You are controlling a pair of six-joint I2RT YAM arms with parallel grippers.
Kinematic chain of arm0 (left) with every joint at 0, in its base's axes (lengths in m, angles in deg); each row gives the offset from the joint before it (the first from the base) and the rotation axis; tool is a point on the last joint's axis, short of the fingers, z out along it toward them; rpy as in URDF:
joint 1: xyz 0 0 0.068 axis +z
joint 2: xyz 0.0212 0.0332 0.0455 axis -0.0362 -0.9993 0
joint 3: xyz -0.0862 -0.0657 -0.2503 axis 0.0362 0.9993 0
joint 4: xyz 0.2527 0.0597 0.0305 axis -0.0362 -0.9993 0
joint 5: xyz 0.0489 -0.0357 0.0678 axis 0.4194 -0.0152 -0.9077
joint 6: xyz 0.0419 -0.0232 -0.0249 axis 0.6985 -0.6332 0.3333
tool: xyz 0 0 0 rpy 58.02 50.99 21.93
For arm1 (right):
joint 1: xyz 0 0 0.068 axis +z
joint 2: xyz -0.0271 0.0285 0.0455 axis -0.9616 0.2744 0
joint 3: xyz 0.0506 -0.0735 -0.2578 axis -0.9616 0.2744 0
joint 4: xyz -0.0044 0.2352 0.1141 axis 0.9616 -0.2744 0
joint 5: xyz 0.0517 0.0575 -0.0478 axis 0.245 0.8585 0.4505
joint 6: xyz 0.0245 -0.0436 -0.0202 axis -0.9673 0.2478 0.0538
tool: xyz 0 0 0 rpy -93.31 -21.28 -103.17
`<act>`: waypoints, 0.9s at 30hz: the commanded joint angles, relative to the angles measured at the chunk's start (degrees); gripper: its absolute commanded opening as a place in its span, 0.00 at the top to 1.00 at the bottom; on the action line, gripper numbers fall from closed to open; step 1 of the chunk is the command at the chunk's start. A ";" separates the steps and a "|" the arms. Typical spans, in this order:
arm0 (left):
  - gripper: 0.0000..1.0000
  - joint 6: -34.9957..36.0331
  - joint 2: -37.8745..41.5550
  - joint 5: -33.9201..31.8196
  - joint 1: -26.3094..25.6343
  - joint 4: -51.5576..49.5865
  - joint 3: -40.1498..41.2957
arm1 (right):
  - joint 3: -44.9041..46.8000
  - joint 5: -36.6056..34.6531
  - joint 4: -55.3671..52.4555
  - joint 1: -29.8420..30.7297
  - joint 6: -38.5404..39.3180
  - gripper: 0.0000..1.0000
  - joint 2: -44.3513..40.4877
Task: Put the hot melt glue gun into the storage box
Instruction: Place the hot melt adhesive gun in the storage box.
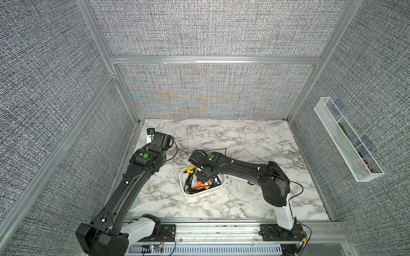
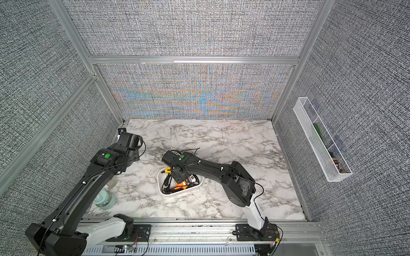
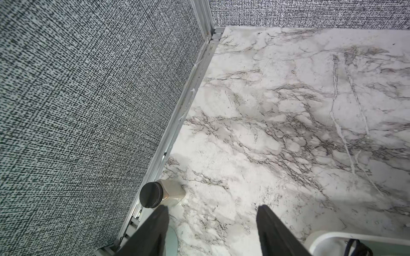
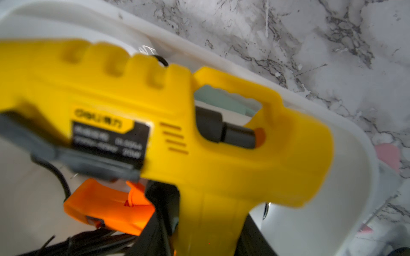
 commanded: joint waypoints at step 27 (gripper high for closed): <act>0.32 2.94 -1.12 2.38 0.09 2.38 0.50 | 9.29 -9.71 9.73 3.29 27.75 0.79 -9.27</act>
